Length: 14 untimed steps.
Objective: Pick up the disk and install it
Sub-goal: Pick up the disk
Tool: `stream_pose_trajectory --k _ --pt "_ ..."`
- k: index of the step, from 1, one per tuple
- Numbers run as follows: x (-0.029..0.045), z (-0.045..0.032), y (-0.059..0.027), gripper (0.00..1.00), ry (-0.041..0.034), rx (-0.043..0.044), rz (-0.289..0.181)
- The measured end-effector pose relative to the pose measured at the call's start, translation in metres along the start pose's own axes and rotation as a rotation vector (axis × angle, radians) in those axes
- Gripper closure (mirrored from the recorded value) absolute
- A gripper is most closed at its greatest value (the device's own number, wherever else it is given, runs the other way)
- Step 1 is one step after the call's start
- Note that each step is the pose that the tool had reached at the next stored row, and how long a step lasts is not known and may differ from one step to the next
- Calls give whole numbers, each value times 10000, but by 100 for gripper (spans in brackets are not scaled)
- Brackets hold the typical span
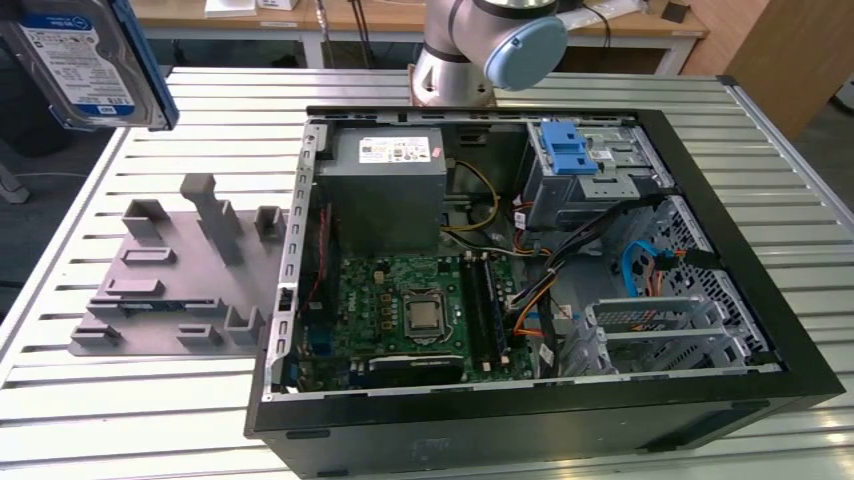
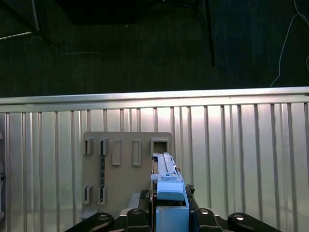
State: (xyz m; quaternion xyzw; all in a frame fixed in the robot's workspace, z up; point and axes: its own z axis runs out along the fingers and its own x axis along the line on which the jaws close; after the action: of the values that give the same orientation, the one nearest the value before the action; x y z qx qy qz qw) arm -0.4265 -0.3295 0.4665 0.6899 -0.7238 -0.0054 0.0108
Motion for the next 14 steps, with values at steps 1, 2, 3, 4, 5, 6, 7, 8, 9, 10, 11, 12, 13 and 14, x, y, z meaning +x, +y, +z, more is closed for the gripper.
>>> stream_pose_trajectory --k 1,2,3,4,5,6,7,8,9,10,11,12,13,14 --pt "0 -10 0 64 0 0 1" --pt "0 -20 1 64 0 1 0" --pt "0 -31 1 64 0 0 0" --pt "0 -40 1 64 0 0 1" --pt "0 -49 1 64 0 0 0" --pt "0 -58 1 64 0 0 0" --pt "0 -68 2 64 0 0 0" --pt "1 -79 2 64 0 1 0" --pt "1 -92 2 64 0 0 1" --pt "1 -107 3 64 0 0 1" --pt "1 -122 3 64 0 0 0" --pt "1 -135 3 64 0 0 0" --pt "1 -147 3 64 0 0 0" --pt "1 -157 4 64 0 0 0"
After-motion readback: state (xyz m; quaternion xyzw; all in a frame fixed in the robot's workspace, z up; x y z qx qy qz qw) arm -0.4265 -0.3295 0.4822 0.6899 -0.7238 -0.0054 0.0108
